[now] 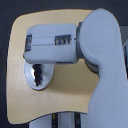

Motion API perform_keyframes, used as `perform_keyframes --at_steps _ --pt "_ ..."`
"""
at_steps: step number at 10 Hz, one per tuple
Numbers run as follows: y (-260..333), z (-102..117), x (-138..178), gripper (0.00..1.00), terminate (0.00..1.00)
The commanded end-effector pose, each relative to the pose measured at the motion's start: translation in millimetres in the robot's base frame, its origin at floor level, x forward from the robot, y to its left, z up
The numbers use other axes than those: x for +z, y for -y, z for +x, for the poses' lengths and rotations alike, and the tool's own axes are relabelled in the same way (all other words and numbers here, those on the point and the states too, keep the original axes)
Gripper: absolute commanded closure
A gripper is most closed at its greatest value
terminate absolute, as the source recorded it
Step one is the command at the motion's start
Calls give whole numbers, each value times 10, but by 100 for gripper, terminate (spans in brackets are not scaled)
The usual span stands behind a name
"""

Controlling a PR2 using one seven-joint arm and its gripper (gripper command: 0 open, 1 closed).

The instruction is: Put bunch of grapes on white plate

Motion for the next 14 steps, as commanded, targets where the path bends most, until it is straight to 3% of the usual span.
perform_keyframes --at_steps 1,4,9,11,14 --pt "133 181 617 0 0" --pt "248 445 1023 0 0" --pt "369 497 1497 0 0" --pt "540 434 1613 0 0" --pt "1332 258 1710 0 0"
